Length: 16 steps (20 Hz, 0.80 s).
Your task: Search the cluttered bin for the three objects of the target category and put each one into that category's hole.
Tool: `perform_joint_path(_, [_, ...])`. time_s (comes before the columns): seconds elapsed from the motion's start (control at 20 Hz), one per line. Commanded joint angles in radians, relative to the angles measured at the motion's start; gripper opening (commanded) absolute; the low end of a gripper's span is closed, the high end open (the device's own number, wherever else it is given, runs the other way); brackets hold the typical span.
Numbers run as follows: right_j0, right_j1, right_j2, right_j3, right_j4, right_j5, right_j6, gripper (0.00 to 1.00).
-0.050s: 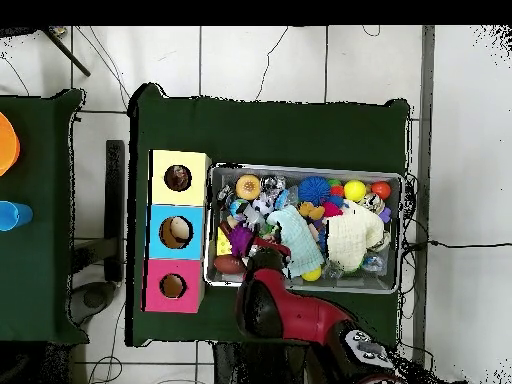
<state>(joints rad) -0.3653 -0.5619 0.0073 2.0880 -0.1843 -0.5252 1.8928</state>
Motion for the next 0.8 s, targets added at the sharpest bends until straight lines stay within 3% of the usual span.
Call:
perform_joint_path(0.05, [0.005, 0.009, 0.001, -0.002, 0.037, 0.057, 0.174, 1.00])
perform_joint_path(0.8, [0.080, 0.022, -0.074, -0.008, 0.055, 0.071, 0.140, 1.00])
